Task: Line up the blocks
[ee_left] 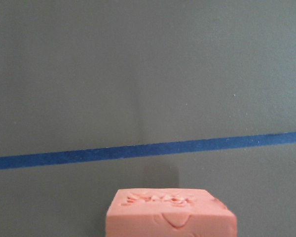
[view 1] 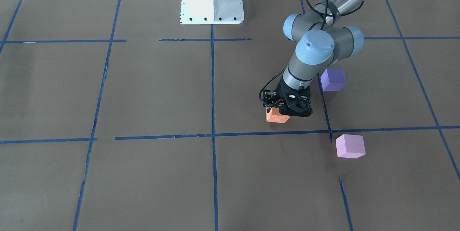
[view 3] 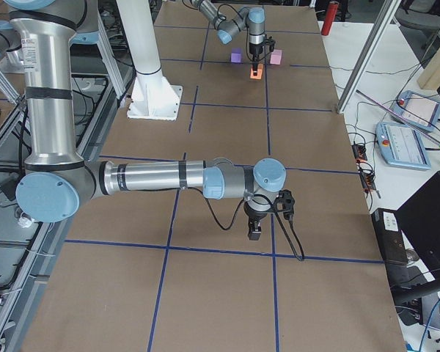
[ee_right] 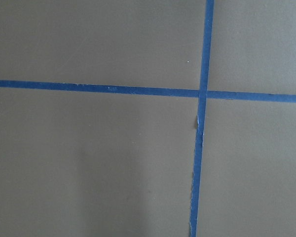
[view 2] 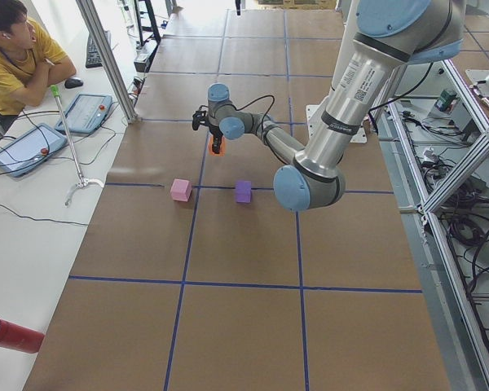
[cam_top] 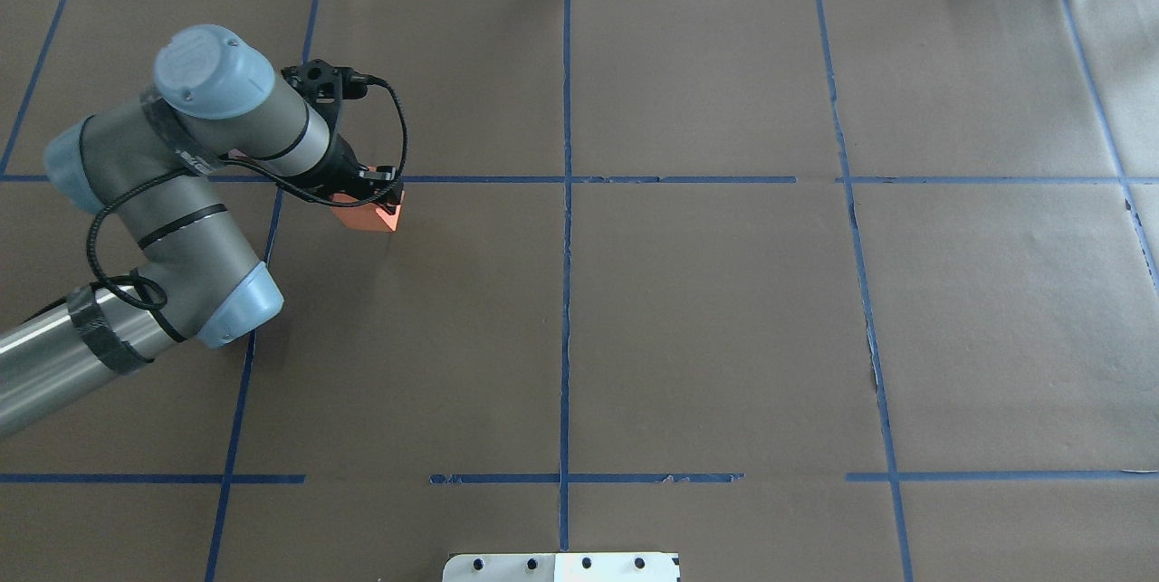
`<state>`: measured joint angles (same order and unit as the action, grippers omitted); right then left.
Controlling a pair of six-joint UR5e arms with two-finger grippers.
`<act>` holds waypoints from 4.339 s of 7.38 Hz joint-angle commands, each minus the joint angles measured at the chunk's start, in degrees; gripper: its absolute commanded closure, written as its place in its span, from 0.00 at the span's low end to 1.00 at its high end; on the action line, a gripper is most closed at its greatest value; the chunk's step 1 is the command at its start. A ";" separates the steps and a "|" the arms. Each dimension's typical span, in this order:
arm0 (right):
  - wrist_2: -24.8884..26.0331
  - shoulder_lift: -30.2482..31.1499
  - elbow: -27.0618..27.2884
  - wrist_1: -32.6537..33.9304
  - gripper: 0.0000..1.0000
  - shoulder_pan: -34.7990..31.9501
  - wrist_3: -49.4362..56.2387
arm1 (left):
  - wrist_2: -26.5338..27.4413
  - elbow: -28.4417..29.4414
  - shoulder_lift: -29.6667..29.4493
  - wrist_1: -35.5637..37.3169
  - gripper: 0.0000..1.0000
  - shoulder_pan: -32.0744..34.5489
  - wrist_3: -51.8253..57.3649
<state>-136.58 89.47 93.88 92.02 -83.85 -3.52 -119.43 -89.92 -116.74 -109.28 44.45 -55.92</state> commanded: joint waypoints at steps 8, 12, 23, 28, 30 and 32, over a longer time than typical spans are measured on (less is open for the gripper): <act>0.00 0.00 -0.01 0.00 0.00 0.00 0.00 | -1.77 2.55 9.60 -0.94 0.69 6.27 5.21; 0.00 0.00 0.08 0.00 0.00 0.00 0.00 | -1.68 2.46 9.69 -2.24 0.01 6.27 4.60; 0.00 0.00 0.08 0.00 0.00 0.00 0.00 | -1.86 -3.69 23.36 11.10 0.00 39.26 56.33; 0.00 0.00 -0.01 0.00 0.00 0.00 0.00 | -8.89 -3.51 27.80 10.67 0.00 46.26 56.36; 0.00 0.00 0.08 0.00 0.00 0.00 0.00 | -8.88 -3.42 27.89 10.49 0.00 46.17 56.45; 0.00 0.00 0.08 0.00 0.00 0.00 0.00 | -8.98 -4.39 27.54 10.40 0.00 46.17 56.10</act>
<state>-136.58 89.47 93.92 92.02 -83.85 -3.51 -128.30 -93.86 -88.94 -98.79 90.62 0.42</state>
